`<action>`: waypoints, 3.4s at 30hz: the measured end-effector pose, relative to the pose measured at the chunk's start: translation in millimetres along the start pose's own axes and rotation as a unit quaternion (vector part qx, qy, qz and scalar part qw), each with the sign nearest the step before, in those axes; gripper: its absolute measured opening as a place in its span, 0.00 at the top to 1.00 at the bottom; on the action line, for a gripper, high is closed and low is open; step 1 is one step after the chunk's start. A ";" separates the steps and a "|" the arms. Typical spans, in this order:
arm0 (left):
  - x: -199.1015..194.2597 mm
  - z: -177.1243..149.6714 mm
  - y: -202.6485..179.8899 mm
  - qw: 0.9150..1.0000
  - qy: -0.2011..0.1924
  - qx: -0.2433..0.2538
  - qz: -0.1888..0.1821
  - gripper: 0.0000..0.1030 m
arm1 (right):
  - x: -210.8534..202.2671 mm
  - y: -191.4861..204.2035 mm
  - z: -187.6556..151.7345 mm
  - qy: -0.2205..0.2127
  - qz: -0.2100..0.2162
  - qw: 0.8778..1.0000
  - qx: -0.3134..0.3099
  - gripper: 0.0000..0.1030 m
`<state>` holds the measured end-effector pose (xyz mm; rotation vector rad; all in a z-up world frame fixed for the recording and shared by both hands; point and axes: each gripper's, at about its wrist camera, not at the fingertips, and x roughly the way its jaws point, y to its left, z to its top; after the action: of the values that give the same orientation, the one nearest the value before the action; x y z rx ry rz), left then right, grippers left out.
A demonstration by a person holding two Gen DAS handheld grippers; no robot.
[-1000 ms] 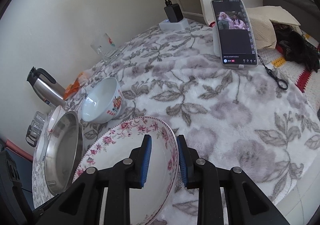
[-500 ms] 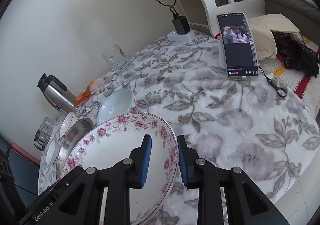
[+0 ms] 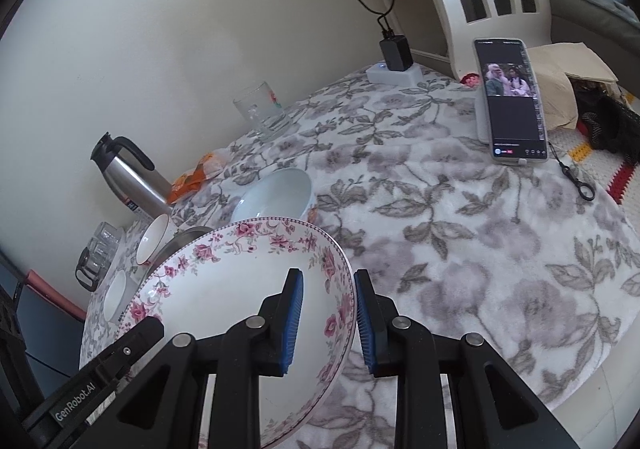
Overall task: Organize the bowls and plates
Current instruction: 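Lower the pink-rose plate into the steel basin with both grippers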
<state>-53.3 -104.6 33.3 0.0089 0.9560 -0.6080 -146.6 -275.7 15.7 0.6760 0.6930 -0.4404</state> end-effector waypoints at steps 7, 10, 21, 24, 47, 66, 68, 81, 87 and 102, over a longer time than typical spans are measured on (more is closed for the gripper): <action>-6.0 8.2 30.5 1.000 -0.004 -0.028 0.005 0.75 | 10.6 30.2 -7.5 0.009 0.005 1.000 -0.013 0.73; -8.5 11.3 43.1 0.999 -0.007 -0.041 0.009 0.75 | 15.8 43.5 -11.0 0.014 0.009 1.000 -0.015 0.73; -10.9 20.8 97.5 0.994 -0.007 -0.107 0.014 0.75 | 39.3 85.8 -25.3 0.033 0.024 0.999 -0.030 0.73; -9.2 21.4 111.7 0.992 -0.005 -0.125 0.019 0.75 | 46.4 97.4 -29.5 0.037 0.025 0.998 -0.042 0.73; 26.0 35.5 168.2 0.980 0.011 -0.196 0.035 0.75 | 93.7 139.3 -31.0 0.054 0.015 0.994 -0.092 0.73; 48.6 41.5 166.6 0.983 0.024 -0.173 0.055 0.75 | 114.1 139.5 -21.5 0.061 0.012 0.993 -0.104 0.73; 51.3 39.9 166.6 0.983 0.032 -0.171 0.058 0.75 | 117.0 139.0 -23.4 0.066 0.010 0.992 -0.107 0.73; 67.4 31.0 170.8 0.980 0.074 -0.175 0.063 0.75 | 120.8 136.8 -28.5 0.073 0.004 0.990 -0.117 0.73; 68.3 31.5 168.4 0.981 0.075 -0.165 0.070 0.75 | 120.2 137.3 -29.3 0.073 0.002 0.990 -0.123 0.73; 61.6 34.4 163.3 0.983 0.060 -0.145 0.097 0.73 | 120.9 137.4 -29.5 0.075 0.001 0.989 -0.125 0.74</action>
<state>79.0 -7.4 -35.0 -0.1210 1.1399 -0.2864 3.3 -176.5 -29.2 0.4749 0.8741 -0.2965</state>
